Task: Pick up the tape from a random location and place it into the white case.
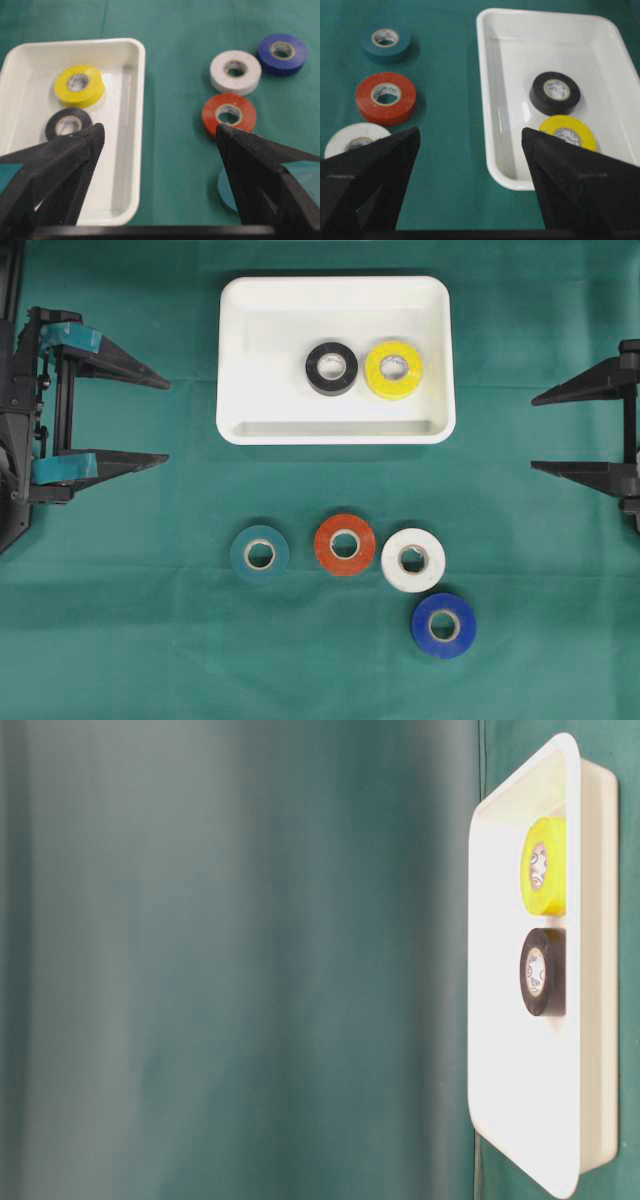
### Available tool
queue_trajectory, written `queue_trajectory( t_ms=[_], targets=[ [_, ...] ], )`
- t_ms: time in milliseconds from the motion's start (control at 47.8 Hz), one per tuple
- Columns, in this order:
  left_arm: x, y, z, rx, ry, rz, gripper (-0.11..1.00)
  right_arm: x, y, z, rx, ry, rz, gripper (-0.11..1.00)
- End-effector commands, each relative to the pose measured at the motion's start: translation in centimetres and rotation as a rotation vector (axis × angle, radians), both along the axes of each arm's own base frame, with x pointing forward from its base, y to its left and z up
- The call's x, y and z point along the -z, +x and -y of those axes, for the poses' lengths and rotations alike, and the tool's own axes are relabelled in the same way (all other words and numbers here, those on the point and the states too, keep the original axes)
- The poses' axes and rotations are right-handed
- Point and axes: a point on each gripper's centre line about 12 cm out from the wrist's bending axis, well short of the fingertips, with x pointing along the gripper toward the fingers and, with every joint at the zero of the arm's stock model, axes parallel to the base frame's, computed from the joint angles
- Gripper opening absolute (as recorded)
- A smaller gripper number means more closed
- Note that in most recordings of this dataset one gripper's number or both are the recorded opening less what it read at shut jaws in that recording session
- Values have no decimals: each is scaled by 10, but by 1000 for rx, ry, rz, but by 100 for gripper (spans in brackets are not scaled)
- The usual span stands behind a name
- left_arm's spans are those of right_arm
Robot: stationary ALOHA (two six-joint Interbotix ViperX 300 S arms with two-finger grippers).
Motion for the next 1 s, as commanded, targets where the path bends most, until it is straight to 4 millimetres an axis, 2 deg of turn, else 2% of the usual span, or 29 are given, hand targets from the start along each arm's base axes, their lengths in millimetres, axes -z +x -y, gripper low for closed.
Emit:
queue_trajectory(
  t_ms=[0, 523, 732, 983],
  targets=[
    [-5, 1, 0, 2, 1, 15, 97, -7, 2, 0, -1, 1, 20, 82],
    [-6, 2, 6, 22, -8, 17, 97, -9, 2, 0, 0, 0, 28, 82],
    [-5, 2, 18, 63, -35, 16, 97, -9, 2, 0, 0, -3, 27, 82],
    [-5, 0, 42, 157, -55, 14, 97, -9, 2, 0, 0, -3, 27, 82]
  ],
)
